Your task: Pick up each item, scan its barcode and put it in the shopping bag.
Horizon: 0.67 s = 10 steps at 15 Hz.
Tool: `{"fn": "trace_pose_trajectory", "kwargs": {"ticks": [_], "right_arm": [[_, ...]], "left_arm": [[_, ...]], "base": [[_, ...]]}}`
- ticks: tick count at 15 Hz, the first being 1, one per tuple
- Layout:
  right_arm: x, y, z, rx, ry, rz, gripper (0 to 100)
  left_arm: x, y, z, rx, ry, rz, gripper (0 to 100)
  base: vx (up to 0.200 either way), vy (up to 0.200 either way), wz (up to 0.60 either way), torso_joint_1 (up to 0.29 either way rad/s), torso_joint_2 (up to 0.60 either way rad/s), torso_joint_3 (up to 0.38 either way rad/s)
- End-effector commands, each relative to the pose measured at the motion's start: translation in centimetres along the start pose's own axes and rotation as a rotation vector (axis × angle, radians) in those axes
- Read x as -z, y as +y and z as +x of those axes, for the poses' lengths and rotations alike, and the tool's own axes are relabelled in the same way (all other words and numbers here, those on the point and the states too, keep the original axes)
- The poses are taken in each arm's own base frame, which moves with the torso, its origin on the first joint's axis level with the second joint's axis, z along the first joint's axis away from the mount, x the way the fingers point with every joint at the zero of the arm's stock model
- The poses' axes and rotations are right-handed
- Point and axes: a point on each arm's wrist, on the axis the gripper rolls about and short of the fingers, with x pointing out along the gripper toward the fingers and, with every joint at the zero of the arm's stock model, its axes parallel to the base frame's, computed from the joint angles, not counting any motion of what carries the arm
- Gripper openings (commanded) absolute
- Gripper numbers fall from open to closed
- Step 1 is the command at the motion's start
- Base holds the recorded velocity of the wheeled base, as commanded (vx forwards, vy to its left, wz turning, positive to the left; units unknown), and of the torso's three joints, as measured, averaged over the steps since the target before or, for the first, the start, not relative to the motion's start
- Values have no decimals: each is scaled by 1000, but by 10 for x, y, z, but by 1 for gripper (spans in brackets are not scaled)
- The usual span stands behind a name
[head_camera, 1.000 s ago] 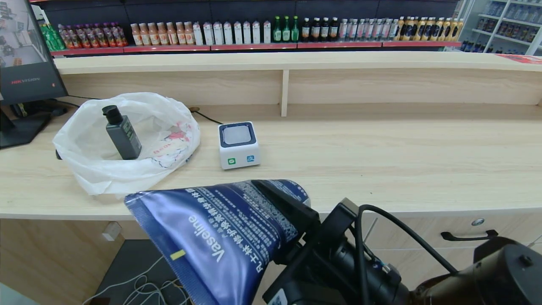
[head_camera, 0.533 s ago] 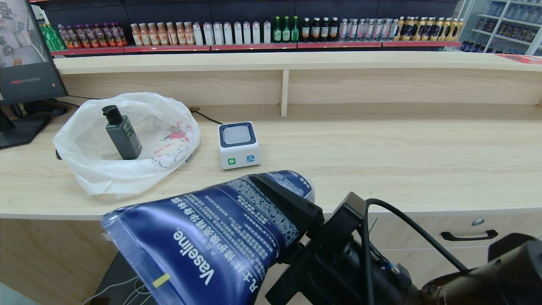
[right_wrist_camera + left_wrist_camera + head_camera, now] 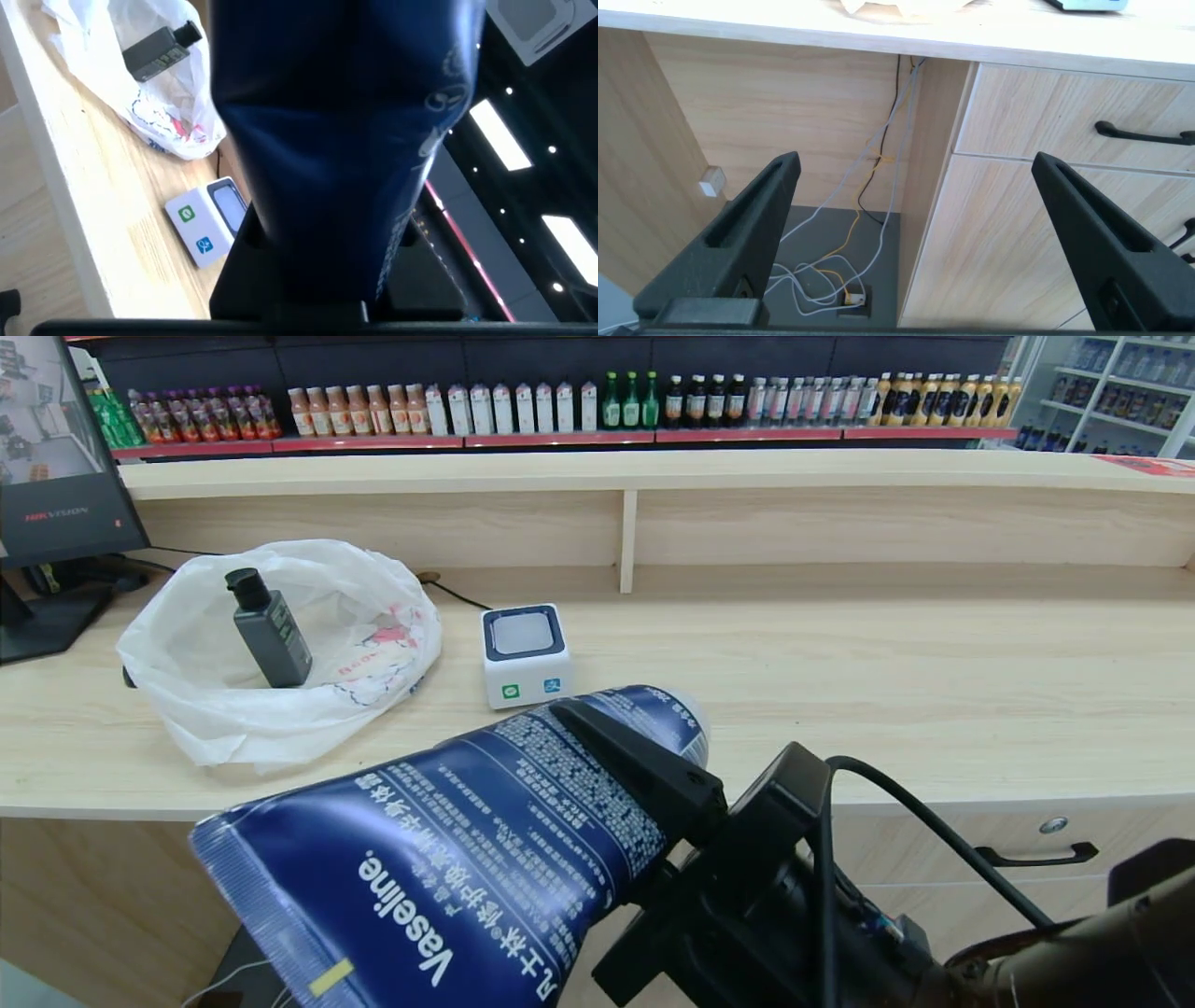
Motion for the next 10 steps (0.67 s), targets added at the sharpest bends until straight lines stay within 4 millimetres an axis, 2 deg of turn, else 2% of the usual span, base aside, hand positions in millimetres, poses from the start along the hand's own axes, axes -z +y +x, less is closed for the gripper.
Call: {"fn": "trace_pose_trajectory", "kwargs": {"ticks": [1,6,10], "right_arm": [[0,0,-1,-1,-1,0,0],[-1,-9,-2,24,-3,5,0],[1,-6,-5,7,1,0,0]], "left_arm": [[0,0,0,0,0,0,100],[0,0,0,0,0,0,100],[0,0,0,0,0,0,100]], "base": [[0,0,0,0,0,0],[0,0,0,0,0,0],[0,0,0,0,0,0]]}}
